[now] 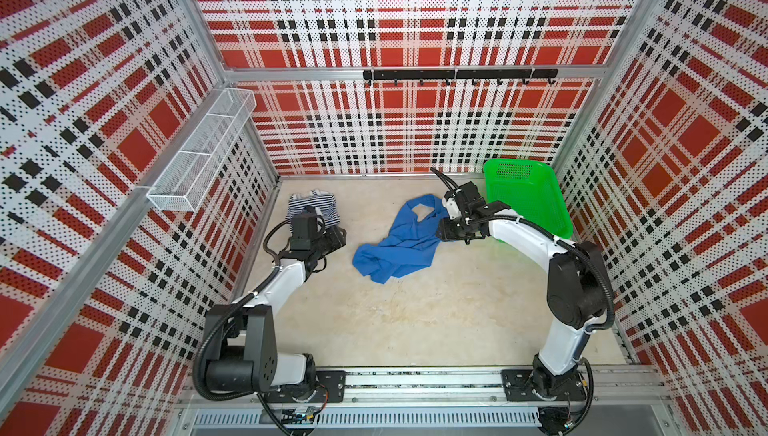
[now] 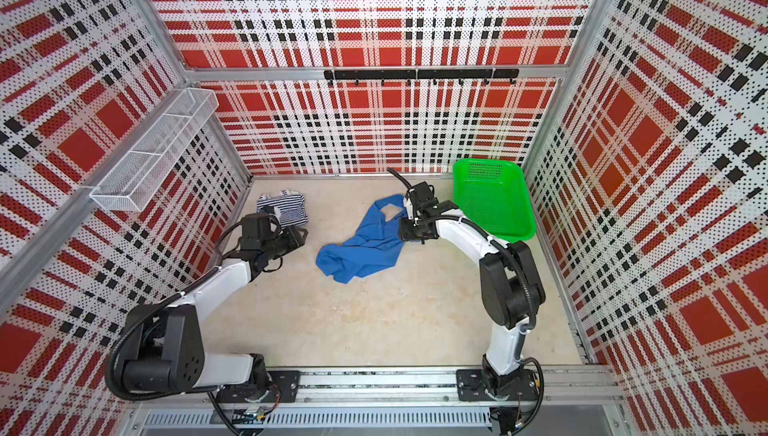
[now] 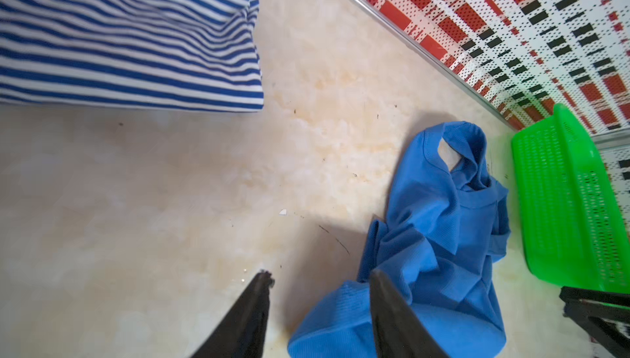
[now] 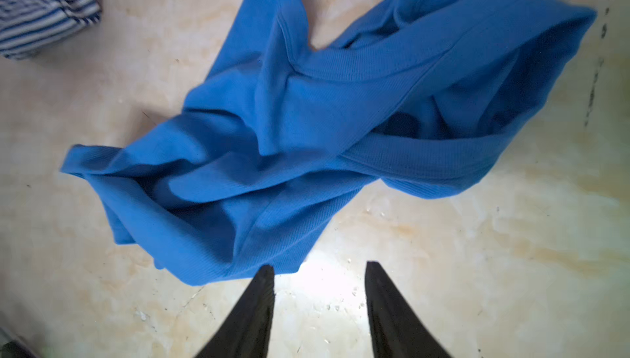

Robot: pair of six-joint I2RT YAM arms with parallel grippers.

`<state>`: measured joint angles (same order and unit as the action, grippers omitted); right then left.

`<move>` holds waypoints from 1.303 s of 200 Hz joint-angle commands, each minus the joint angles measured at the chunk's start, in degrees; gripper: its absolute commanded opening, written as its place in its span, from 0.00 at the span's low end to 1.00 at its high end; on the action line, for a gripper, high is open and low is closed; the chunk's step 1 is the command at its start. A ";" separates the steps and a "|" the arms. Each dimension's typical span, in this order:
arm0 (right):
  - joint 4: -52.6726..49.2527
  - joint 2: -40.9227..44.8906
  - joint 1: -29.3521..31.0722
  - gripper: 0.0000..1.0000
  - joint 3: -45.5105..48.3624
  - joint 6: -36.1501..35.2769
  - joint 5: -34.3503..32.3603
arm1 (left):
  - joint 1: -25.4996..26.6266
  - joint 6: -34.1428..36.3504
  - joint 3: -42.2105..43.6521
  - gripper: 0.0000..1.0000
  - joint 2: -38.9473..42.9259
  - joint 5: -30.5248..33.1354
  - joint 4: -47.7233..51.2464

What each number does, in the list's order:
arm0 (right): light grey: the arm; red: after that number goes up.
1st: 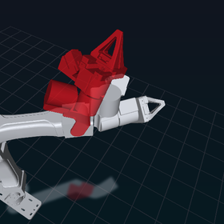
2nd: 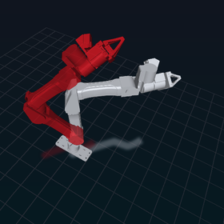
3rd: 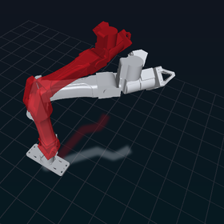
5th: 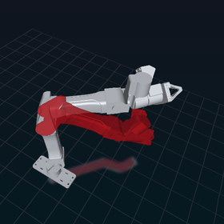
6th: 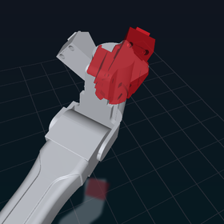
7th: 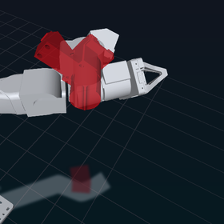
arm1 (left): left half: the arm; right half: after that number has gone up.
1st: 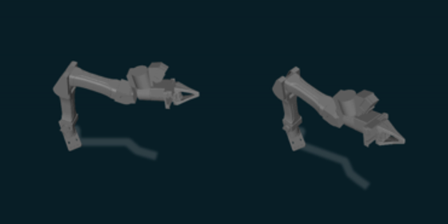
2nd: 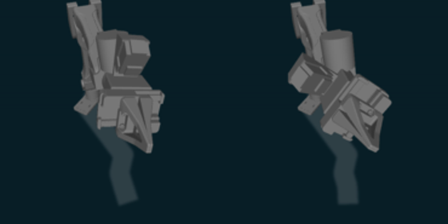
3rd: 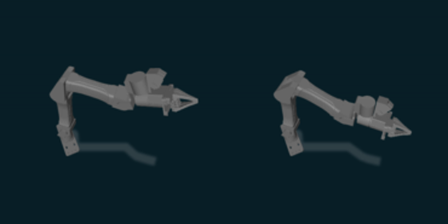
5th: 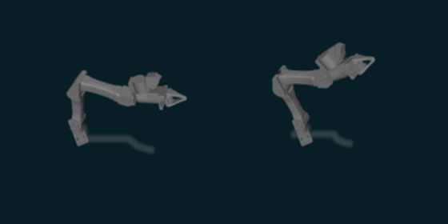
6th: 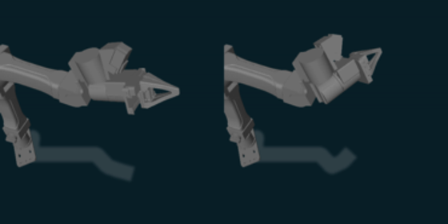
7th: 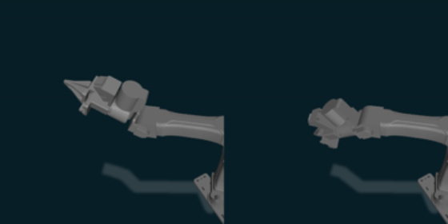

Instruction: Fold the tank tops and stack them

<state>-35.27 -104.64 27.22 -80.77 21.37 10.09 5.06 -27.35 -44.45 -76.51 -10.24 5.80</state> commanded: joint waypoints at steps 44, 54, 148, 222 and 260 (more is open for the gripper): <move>9.96 -4.01 8.46 0.58 2.90 6.52 4.92 | 21.81 -9.57 8.29 0.31 2.82 5.45 5.11; 11.18 -5.05 8.46 0.61 2.30 7.46 5.29 | 23.76 -10.78 9.01 0.31 1.81 5.62 3.96; 13.36 -7.14 7.93 0.56 -2.02 12.07 3.62 | 33.07 -6.91 -1.31 0.47 -14.83 18.72 9.54; 12.73 2.39 7.67 0.56 8.79 13.06 2.35 | 33.00 -1.88 -11.95 0.00 -25.17 25.38 13.86; 12.97 10.22 7.69 0.52 19.64 15.60 0.55 | 32.45 -0.76 -16.65 0.00 -18.33 19.91 16.35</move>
<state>-22.83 -99.02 35.07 -66.08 34.65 12.62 37.95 -29.80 -57.41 -100.60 12.62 20.40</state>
